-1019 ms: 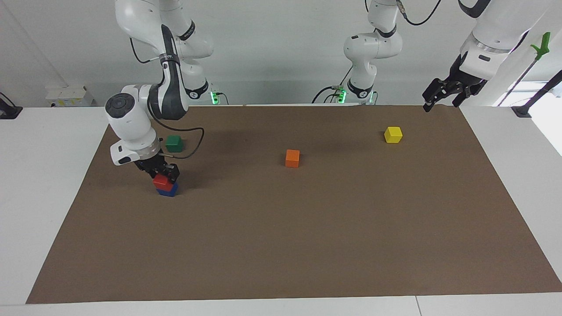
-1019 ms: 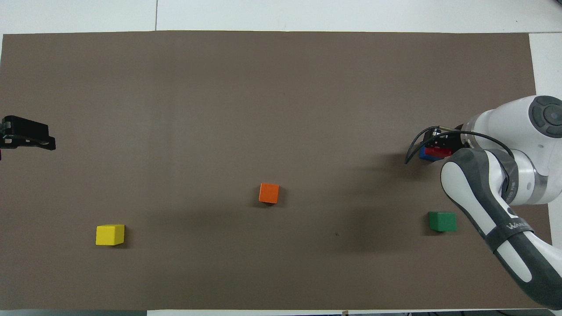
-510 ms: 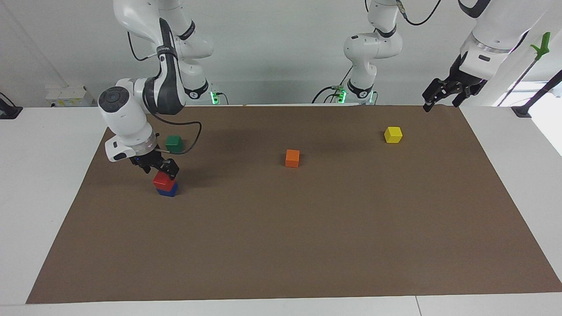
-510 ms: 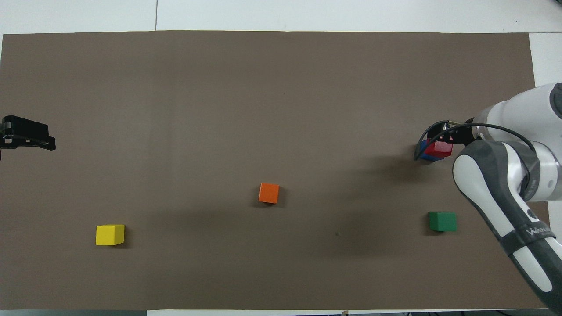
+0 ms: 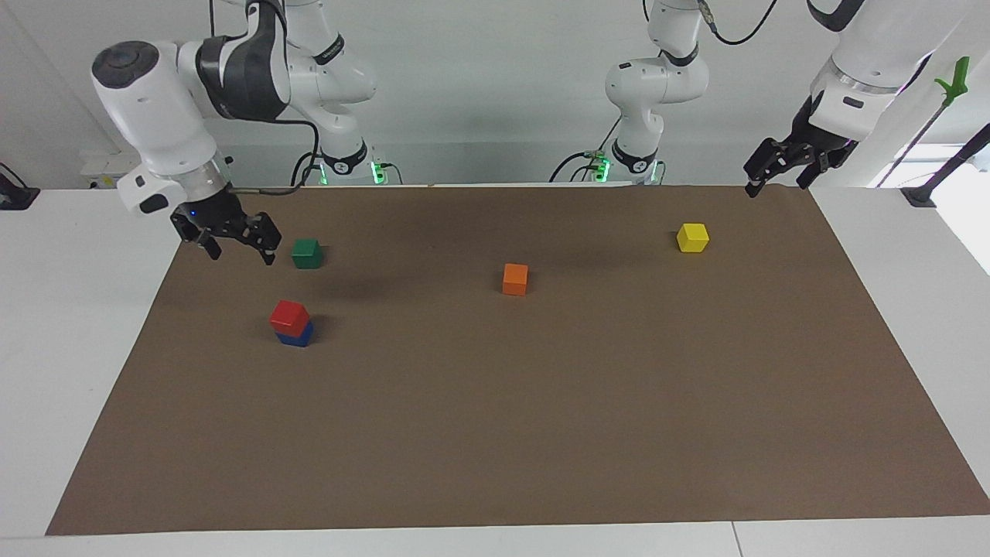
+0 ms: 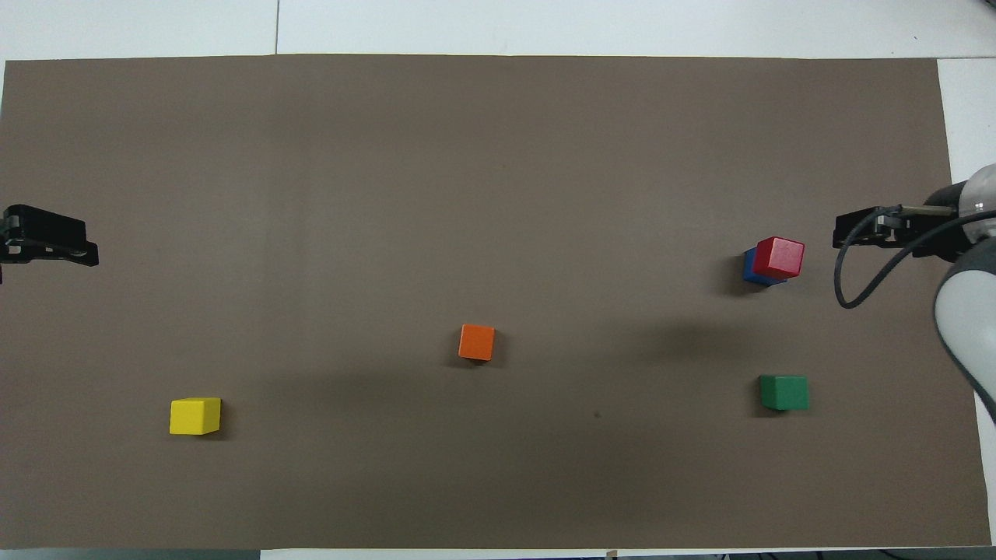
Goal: Transfer red block to right arm and stack on blue block
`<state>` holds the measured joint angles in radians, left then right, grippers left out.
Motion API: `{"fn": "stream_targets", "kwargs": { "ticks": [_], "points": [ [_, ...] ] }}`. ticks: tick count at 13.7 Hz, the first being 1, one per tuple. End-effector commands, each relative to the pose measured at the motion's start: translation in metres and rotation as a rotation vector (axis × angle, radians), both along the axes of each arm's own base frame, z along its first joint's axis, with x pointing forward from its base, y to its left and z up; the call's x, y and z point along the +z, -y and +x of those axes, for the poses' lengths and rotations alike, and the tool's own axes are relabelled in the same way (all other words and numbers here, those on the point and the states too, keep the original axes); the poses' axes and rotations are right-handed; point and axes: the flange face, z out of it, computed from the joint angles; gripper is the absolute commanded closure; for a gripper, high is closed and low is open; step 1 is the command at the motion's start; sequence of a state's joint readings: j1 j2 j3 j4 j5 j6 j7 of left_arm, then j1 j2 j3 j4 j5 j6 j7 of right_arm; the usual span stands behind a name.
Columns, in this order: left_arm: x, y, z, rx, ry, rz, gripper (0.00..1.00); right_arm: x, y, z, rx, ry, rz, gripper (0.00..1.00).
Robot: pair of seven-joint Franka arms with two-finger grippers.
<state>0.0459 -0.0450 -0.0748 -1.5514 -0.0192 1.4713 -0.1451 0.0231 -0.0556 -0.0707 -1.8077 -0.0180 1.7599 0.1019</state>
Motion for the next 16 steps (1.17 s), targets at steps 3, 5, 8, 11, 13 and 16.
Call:
{"fn": "stream_targets", "kwargs": {
  "ticks": [3, 5, 8, 11, 13, 16],
  "points": [
    [0.003, -0.002, -0.007, -0.002, -0.007, 0.017, 0.00, 0.060, 0.003, -0.020, 0.104, -0.098, 0.026, 0.00],
    [0.003, -0.003, -0.007, -0.002, -0.007, 0.019, 0.00, 0.078, 0.006, -0.029, 0.104, -0.085, 0.026, 0.00],
    [0.003, -0.002, -0.007, -0.002, -0.007, 0.017, 0.00, 0.089, 0.017, -0.026, 0.088, -0.061, 0.013, 0.00],
    [0.003, -0.002, -0.007, -0.002, -0.007, 0.017, 0.00, 0.086, 0.029, -0.026, 0.085, -0.067, 0.008, 0.00],
    [0.003, -0.002, -0.007, -0.002, -0.007, 0.017, 0.00, 0.086, 0.029, -0.026, 0.081, -0.069, 0.008, 0.00],
    [0.002, -0.002, -0.007, -0.002, -0.009, 0.017, 0.00, 0.088, 0.030, -0.028, 0.080, -0.070, 0.009, 0.00]
  ]
}}
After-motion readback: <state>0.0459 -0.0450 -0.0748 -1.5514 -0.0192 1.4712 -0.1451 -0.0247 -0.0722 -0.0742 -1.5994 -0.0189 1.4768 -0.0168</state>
